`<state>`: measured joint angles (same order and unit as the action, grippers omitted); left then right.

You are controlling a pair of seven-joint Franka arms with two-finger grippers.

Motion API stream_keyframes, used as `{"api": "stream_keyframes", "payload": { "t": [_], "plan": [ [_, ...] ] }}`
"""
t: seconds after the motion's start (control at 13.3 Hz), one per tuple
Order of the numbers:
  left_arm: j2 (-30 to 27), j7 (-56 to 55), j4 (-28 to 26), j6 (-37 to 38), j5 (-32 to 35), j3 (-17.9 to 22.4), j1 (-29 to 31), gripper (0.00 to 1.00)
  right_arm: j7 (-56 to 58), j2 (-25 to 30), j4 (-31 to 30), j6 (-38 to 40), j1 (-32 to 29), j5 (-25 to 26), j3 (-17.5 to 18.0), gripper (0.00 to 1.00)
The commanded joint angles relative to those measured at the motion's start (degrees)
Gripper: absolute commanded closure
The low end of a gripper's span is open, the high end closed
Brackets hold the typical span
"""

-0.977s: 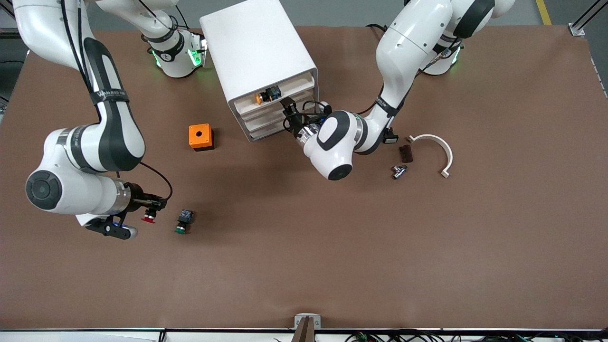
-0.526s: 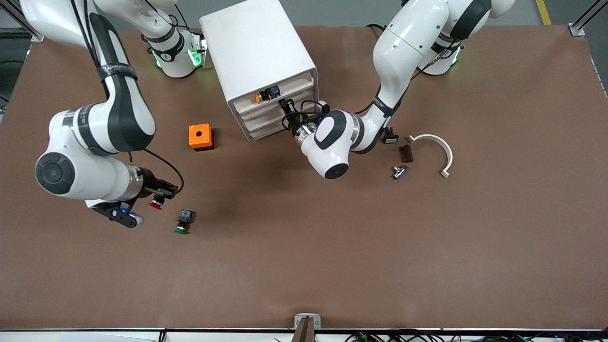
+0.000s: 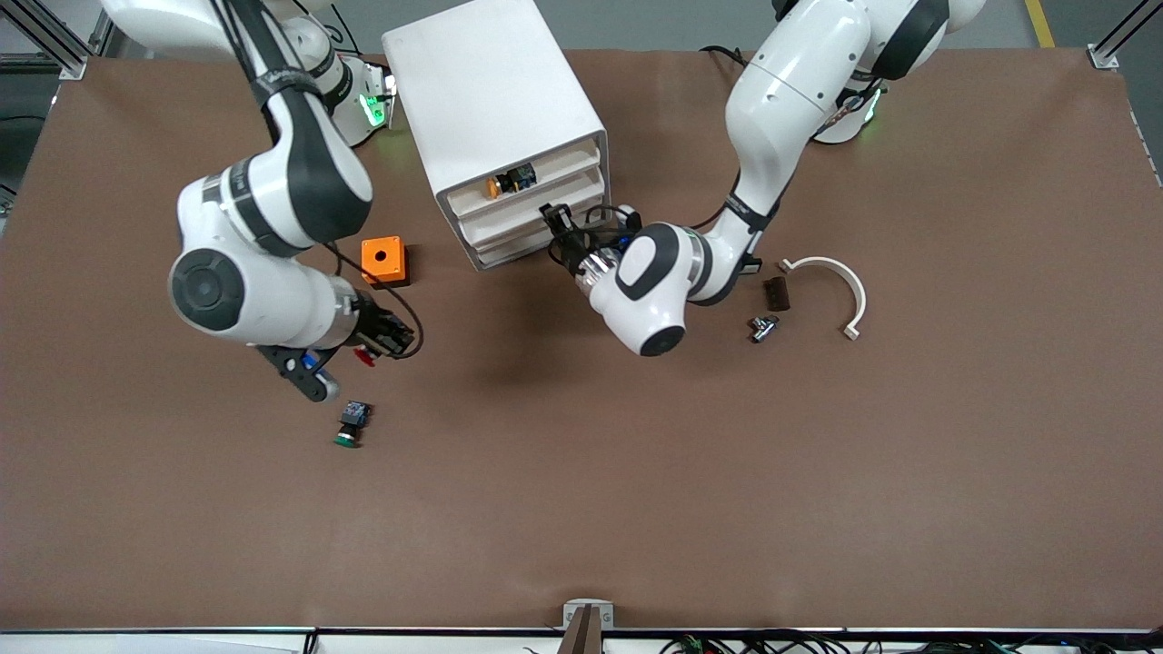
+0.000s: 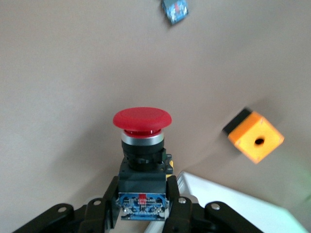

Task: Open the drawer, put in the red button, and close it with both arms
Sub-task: 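Lift the red button with the right gripper while the left gripper pulls the drawer open, then lower the red button into the open drawer and open the right gripper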

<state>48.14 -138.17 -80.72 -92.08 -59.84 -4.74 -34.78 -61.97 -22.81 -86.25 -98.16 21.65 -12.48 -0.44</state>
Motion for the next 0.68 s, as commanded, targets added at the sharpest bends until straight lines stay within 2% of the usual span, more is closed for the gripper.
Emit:
{"api": "stream_keyframes", "payload": {
  "t": [0.0,0.3,0.38,0.45,0.6],
  "plan": [
    [0.82,-0.34,3.72,0.32,-0.45,-0.09,4.27,1.0,-7.01,2.5,-1.99,-0.28,3.21,-2.45,-0.35,0.99],
    [0.82,1.84,6.97,-0.47,-0.54,2.45,6.21,0.99,-18.86,3.3,-2.87,-3.0,9.26,-3.25,-0.35,0.99],
    [0.82,3.07,7.16,-1.08,-0.54,2.8,6.21,0.95,-22.2,3.21,-2.96,-4.49,11.03,-3.25,-0.35,0.99],
    [0.82,4.82,7.16,-1.35,-0.62,2.89,6.47,0.84,-25.1,3.12,-3.13,-5.81,12.52,-3.25,-0.35,0.99],
    [0.73,6.33,7.16,-1.35,-0.71,2.98,6.65,0.35,-29.77,3.03,-4.79,-9.49,15.51,-3.25,-0.35,0.98]
  ]
}}
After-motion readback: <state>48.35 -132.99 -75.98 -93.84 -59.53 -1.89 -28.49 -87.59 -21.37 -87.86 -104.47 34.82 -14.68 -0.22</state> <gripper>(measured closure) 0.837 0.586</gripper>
